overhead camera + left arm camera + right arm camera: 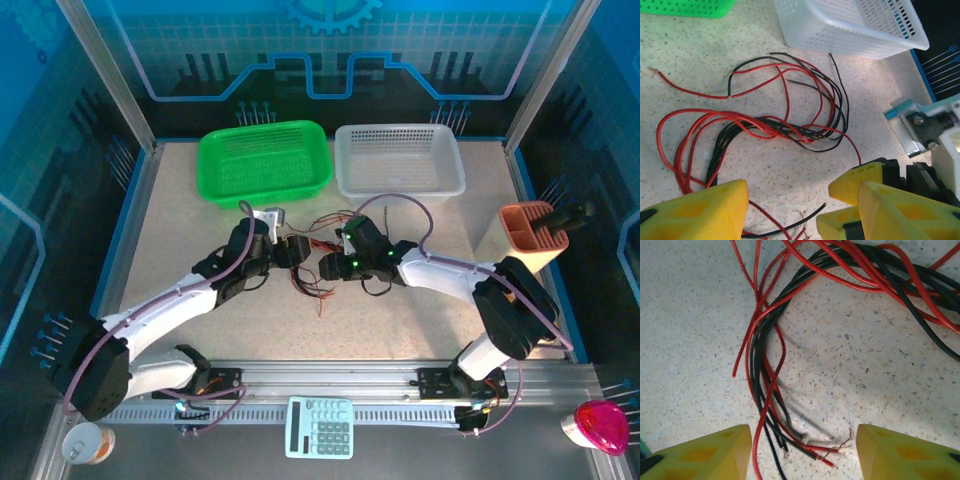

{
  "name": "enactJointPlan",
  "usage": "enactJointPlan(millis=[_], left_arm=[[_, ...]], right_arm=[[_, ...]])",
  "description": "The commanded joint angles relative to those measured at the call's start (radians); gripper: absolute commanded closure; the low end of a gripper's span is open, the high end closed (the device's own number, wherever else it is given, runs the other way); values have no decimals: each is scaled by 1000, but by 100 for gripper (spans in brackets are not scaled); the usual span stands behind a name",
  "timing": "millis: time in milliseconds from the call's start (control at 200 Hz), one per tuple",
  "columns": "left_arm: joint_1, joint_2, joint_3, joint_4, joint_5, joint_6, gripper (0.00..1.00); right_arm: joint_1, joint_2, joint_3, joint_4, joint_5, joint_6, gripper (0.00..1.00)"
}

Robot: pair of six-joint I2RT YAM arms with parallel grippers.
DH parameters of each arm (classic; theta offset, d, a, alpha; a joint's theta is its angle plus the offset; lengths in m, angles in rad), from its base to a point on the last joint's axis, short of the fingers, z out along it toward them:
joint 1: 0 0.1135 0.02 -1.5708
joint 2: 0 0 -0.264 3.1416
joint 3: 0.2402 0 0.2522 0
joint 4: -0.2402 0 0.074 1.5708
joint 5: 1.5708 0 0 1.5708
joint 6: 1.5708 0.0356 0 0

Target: Untangle the cables

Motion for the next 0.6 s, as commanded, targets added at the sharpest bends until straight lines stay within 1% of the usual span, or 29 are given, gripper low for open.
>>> enactJointPlan(millis=[0, 60, 100, 160, 240, 335, 465, 595], left_arm=[[-4, -37, -18, -33, -30, -3, 39], [-4, -44, -20, -37, -31, -2, 39], [-5, -47, -20, -38, -31, -2, 39], [-4, -50, -20, -39, -31, -3, 39], [-5, -53, -20, -39, -33, -5, 39], [-5, -53, -20, -38, -34, -5, 38], [-5, -51, -21, -49, -35, 14, 35], [-5, -54, -19, -54, -20, 45, 30]], right_arm=[[6, 39, 16, 72, -19, 43, 46], [8, 57, 15, 83, -22, 55, 47], [8, 65, 12, 92, -21, 62, 50], [9, 75, 4, 109, -23, 74, 59], [10, 79, -4, 119, -26, 87, 76], [7, 63, -7, 120, -23, 89, 100], [-9, -15, 16, 64, -27, 65, 100], [-15, -131, 117, -37, -24, 15, 100]])
